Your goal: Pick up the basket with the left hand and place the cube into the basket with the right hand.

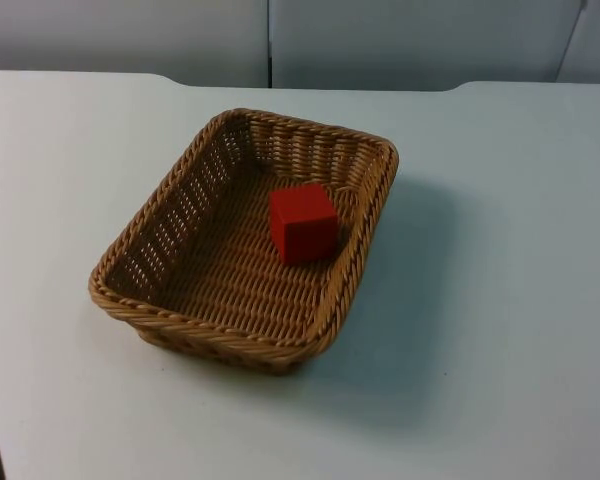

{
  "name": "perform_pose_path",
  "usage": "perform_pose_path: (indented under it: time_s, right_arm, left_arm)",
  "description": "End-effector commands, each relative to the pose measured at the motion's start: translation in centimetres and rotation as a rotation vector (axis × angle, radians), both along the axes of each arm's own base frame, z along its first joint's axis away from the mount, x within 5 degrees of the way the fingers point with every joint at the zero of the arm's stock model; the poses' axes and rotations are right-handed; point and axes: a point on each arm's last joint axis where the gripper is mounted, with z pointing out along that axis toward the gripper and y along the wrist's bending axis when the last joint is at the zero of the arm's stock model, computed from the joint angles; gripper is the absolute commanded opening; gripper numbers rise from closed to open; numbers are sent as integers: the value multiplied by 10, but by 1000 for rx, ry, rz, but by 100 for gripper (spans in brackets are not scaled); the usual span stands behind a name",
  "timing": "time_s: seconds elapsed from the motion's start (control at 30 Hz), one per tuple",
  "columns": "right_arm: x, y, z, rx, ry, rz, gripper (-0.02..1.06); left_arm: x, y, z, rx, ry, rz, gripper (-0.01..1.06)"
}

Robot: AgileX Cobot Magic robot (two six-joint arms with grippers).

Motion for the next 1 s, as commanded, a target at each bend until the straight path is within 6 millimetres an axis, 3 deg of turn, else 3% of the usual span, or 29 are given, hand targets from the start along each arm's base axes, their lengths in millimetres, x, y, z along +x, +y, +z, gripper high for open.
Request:
perform_pose_path:
  time_s: [0.0, 0.07, 0.17, 0.2, 0.33, 0.37, 0.47, 0.5, 0.53, 0.57, 0.63, 0.67, 0.77, 0.87, 0.97]
  right_arm:
    - [-38, 9, -5, -66, -33, 90, 0]
    - [-47, 9, -10, -70, -27, 89, 0]
    - [-67, -1, -43, -69, 84, -17, 0]
    - [-67, -1, -43, -69, 84, -17, 0]
    - [-70, -13, -116, -17, 283, -139, 0]
    - [-70, -13, -116, -17, 283, -139, 0]
    - [-63, -19, -185, 17, 436, -207, 0]
    - [-57, -20, -221, 19, 515, -228, 0]
    - [-57, -20, -221, 19, 515, -228, 0]
    - [-50, -20, -244, 10, 575, -231, 0]
    - [-45, -18, -284, 11, 650, -208, 0]
    - [-45, -18, -284, 11, 650, -208, 0]
    - [-41, -7, -333, -29, 729, -75, 0]
    - [-38, 9, -361, -104, 684, 108, 0]
    - [-32, 11, -373, -113, 732, 133, 0]
  left_arm:
    - [-17, -4, -24, -10, 1, -48, 0]
    - [-24, -5, -33, 2, 8, -68, 0]
    - [-48, -5, -57, 27, -7, -138, 0]
    - [-48, -5, -57, 27, -7, -138, 0]
    - [-73, 5, -67, 31, 79, -103, 0]
    - [-73, 5, -67, 31, 79, -103, 0]
    - [-86, 12, -74, 20, 163, -56, 0]
    - [-92, 13, -76, -12, 172, -46, 0]
    - [-92, 13, -76, -12, 172, -46, 0]
    - [-95, 13, -78, -30, 171, -53, 0]
    - [-99, 14, -92, -32, 185, -60, 0]
    - [-99, 14, -92, -32, 185, -60, 0]
    - [-105, 16, -117, -26, 195, -59, 0]
    - [-113, 19, -141, -30, 186, -59, 0]
    - [-120, 21, -149, -37, 161, -60, 0]
